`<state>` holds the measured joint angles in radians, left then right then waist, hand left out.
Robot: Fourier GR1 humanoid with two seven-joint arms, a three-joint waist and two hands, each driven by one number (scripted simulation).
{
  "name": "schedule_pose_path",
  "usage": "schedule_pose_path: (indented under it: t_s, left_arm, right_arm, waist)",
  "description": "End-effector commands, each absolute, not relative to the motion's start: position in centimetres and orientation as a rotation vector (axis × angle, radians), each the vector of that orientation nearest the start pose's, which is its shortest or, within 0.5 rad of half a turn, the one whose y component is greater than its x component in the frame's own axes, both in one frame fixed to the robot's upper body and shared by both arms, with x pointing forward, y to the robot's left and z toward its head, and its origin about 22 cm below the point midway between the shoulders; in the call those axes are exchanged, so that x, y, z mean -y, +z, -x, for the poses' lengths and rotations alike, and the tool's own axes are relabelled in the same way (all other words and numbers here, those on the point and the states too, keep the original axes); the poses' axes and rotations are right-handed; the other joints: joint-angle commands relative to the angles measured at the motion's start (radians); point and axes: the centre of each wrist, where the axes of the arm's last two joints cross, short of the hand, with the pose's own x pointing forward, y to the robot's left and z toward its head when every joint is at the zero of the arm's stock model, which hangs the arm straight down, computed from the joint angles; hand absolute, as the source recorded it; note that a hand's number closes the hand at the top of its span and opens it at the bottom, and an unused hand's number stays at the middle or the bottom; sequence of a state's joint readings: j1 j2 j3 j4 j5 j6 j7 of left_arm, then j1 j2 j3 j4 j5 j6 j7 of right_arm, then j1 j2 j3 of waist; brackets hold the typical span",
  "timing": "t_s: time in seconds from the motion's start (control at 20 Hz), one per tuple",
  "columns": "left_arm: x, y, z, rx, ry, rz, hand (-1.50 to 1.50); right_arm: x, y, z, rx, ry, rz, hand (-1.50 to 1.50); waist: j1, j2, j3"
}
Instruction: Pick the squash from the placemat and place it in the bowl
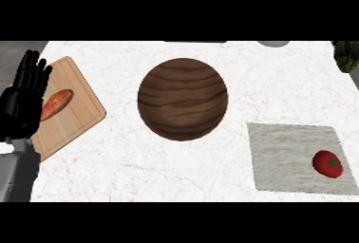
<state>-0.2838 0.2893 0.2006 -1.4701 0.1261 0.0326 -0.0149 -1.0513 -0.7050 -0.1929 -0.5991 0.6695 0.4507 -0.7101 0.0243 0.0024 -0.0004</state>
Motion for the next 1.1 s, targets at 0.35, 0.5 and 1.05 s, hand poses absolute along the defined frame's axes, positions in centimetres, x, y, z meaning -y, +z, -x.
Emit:
schedule_pose_path:
  t_s: [0.35,0.5,1.05]
  left_arm:
    - [-33.2,7.1,-29.1,1.787,0.024,-0.248,0.0]
    - [-32.0,8.9,-30.4,1.773,0.036,-0.239,0.0]
    - [-32.5,8.8,-31.2,1.791,0.02,-0.243,0.0]
  right_arm:
    - [24.6,25.8,-45.2,1.818,1.316,0.202,1.5]
    - [21.0,26.5,-45.0,1.782,1.357,0.2,1.5]
    - [10.5,18.3,-42.9,1.675,1.427,0.151,1.5]
  waist:
    - [-0.021,-0.009,-0.001]
    - [-0.025,-0.009,0.0]
    - [-0.022,-0.002,0.0]
